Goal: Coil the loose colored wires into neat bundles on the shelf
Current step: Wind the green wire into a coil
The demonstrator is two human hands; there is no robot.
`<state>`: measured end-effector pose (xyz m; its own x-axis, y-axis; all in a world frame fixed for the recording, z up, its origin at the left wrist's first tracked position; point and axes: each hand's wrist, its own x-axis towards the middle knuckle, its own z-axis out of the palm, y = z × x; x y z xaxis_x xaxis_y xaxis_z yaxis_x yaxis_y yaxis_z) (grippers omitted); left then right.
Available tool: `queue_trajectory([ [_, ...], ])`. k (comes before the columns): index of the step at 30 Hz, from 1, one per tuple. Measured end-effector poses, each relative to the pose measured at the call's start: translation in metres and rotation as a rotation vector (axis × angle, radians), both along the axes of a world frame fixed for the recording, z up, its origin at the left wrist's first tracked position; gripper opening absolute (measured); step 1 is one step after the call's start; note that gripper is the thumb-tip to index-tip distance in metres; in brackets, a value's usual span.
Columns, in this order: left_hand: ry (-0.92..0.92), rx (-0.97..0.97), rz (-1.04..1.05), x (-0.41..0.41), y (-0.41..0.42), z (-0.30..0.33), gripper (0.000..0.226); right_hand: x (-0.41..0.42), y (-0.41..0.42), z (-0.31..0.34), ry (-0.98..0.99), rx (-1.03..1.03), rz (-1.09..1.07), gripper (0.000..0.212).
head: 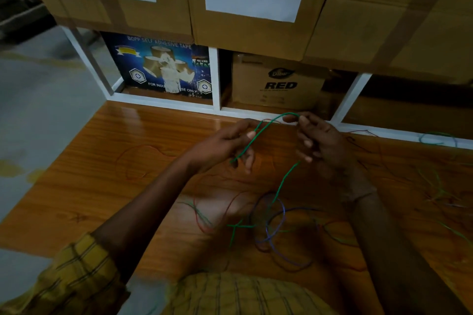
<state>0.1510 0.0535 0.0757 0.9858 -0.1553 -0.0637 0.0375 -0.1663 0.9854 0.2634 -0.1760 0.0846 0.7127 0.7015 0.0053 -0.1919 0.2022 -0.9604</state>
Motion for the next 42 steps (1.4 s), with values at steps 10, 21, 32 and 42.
queue_trajectory([
  [10,0.124,-0.449,-0.091,-0.011,-0.012,-0.008,0.041,0.022,0.022,-0.007,-0.433,-0.402,-0.344,0.025],
  [21,0.083,-0.817,0.154,0.001,-0.02,-0.031,0.046,-0.028,0.02,-0.088,-0.235,-0.641,0.089,0.028],
  [32,-0.044,-0.674,0.5,0.027,-0.006,-0.038,0.028,-0.073,-0.005,-0.041,-0.194,-0.41,0.574,0.021],
  [42,-0.022,0.24,0.151,0.007,-0.014,-0.015,0.029,-0.033,-0.026,0.03,-0.185,-0.21,0.286,0.019],
])
